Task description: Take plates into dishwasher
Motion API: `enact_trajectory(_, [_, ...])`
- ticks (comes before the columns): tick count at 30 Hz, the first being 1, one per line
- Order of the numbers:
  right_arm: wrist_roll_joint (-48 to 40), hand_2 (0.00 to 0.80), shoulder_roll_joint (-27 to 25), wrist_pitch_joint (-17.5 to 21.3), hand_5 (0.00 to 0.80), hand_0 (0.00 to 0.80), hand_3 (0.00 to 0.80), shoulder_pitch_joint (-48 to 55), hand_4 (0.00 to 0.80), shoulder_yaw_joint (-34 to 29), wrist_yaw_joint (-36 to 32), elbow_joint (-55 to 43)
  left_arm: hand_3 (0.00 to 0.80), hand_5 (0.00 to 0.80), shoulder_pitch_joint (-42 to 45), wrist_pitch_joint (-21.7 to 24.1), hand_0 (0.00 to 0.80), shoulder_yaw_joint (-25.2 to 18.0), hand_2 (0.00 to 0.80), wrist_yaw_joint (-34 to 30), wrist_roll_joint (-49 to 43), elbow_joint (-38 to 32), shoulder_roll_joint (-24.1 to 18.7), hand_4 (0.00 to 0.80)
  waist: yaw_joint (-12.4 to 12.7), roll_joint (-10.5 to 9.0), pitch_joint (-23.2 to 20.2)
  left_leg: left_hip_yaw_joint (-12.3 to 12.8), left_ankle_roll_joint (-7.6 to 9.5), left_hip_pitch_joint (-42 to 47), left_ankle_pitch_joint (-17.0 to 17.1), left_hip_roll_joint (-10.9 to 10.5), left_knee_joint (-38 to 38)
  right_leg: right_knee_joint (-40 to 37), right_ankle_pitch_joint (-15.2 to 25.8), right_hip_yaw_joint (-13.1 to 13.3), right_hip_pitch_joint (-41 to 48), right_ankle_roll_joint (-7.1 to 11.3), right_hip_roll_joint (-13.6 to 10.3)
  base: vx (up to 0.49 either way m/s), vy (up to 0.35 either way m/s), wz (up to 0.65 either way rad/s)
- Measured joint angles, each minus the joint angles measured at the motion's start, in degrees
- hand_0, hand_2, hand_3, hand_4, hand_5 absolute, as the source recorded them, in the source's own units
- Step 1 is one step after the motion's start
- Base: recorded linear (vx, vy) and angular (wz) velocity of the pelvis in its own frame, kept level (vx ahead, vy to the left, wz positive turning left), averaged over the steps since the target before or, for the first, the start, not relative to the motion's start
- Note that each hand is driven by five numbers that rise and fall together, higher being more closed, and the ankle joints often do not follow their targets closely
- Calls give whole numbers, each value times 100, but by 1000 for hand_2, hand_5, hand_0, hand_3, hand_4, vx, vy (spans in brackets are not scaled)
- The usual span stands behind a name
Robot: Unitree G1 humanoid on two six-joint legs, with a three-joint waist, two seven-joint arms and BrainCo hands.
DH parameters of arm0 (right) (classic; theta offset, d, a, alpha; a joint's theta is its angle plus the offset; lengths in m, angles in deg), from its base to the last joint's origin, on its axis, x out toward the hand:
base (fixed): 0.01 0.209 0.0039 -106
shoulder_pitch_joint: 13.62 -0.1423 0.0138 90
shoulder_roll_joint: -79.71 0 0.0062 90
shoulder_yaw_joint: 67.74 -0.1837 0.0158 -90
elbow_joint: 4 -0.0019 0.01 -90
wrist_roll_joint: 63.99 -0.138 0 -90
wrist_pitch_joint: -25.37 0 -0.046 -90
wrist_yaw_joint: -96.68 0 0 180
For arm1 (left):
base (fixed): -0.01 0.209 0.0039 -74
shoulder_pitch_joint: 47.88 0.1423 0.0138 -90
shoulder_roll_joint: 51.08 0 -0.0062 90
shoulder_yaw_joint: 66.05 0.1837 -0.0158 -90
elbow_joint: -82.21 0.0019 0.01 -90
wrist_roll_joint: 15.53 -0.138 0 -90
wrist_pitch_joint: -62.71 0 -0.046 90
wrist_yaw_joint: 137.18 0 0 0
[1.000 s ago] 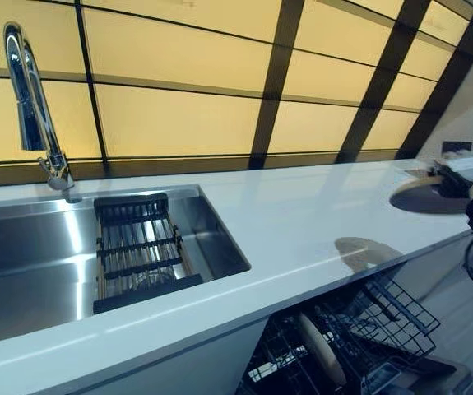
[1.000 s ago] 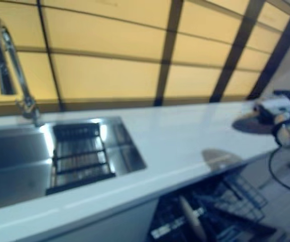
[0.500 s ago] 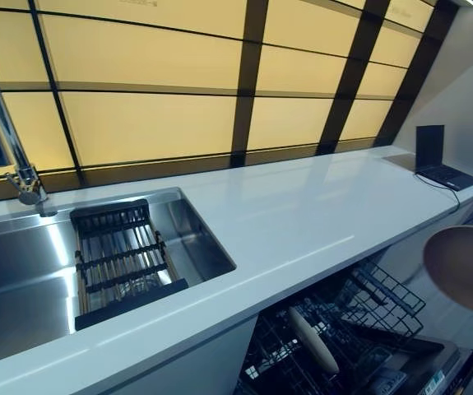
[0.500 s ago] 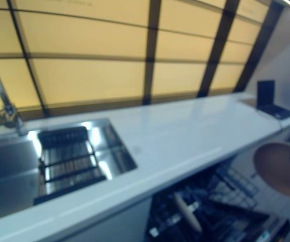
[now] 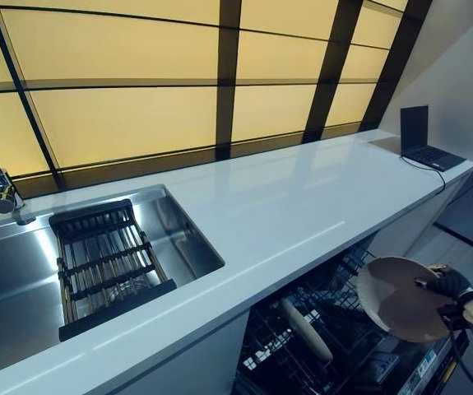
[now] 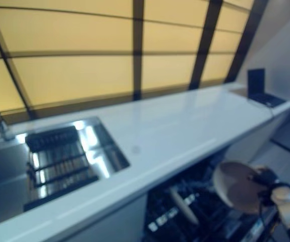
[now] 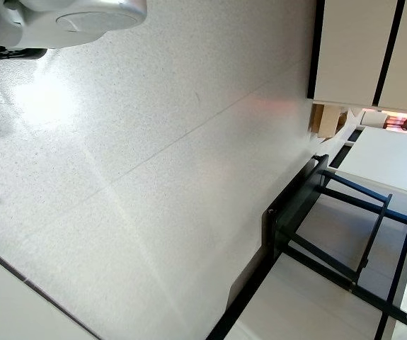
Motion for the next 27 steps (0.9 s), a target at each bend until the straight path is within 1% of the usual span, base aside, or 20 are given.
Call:
enact_trajectory(1, [57, 800, 125, -25, 800, 800, 800, 0, 800, 13, 55, -97, 0, 0, -16, 10, 0, 0, 0, 23, 1, -8, 30, 0, 2, 9, 52, 1, 0, 7, 0, -1, 0, 0, 5, 2, 6, -6, -1, 0, 0, 0])
enact_trajectory(4, [304, 800, 271, -92, 800, 800, 800, -1, 800, 65, 179, -155, 0, 0, -49, 27, 0, 0, 0, 44, 1, -27, 75, 0, 23, 47, 102, -2, 1, 7, 0, -1, -1, -1, 5, 0, 9, -7, -1, 0, 0, 0])
enact_trajectory(8, [755, 800, 304, -121, 800, 800, 800, -17, 800, 179, 308, -165, 0, 0, -61, 31, 0, 1, 0, 83, 3, -42, 103, 0, 38, 98, 146, -15, 2, 6, 0, -5, -2, -1, 5, -3, 11, -6, -6, -9, 3, 0])
enact_trajectory(13, [1631, 800, 307, -123, 800, 800, 800, -97, 800, 559, 517, -162, 0, 0, -72, 64, 0, 1, 0, 94, 7, -93, 127, 0, 64, 169, 198, -42, 7, -11, -3, -5, -2, -4, 4, -21, 7, -6, -9, -7, 3, 1])
enact_trajectory(17, [2221, 800, 310, -82, 800, 800, 800, -106, 800, 692, 756, -163, 0, 0, -74, 71, 0, 1, 0, 98, 7, -92, 172, 0, 74, 253, 248, -82, 9, -40, 1, -6, -2, -5, 3, -62, -1, -6, -11, -4, 9, 5])
enact_trajectory(19, [2322, 800, 311, -55, 800, 800, 800, -106, 800, 751, 813, -163, 0, 0, -71, 70, 0, 1, 0, 97, 6, -92, 178, 0, 73, 260, 253, -94, 6, -43, 3, -4, -1, -4, 4, -72, 2, -6, -10, 2, 7, 5])
enact_trajectory(21, [2521, 800, 433, 29, 800, 800, 800, -105, 800, 831, 899, -171, 0, 0, -78, 72, 0, 1, 0, 97, 6, -93, 196, 0, 76, 274, 262, -130, 0, -48, 8, -8, -1, -4, 3, -105, 13, -6, -12, 2, 6, 6])
enact_trajectory(24, [2619, 800, 602, 69, 800, 800, 800, -59, 800, 841, 1012, -171, 0, 0, -87, 92, 0, 1, 0, 110, 5, -105, 216, 0, 147, 286, 270, -134, 1, -49, 8, -9, -1, -3, 2, -108, 14, -6, -14, 0, 0, 0])
enact_trajectory(27, [2732, 800, 758, 137, 800, 800, 800, -42, 800, 1071, 1090, -168, 0, 0, -82, 127, 0, 2, 0, 130, 5, -127, 236, 0, 170, 311, 286, -146, 14, -56, 5, -12, -2, -4, 2, -123, 13, -6, -20, -2, 0, 1])
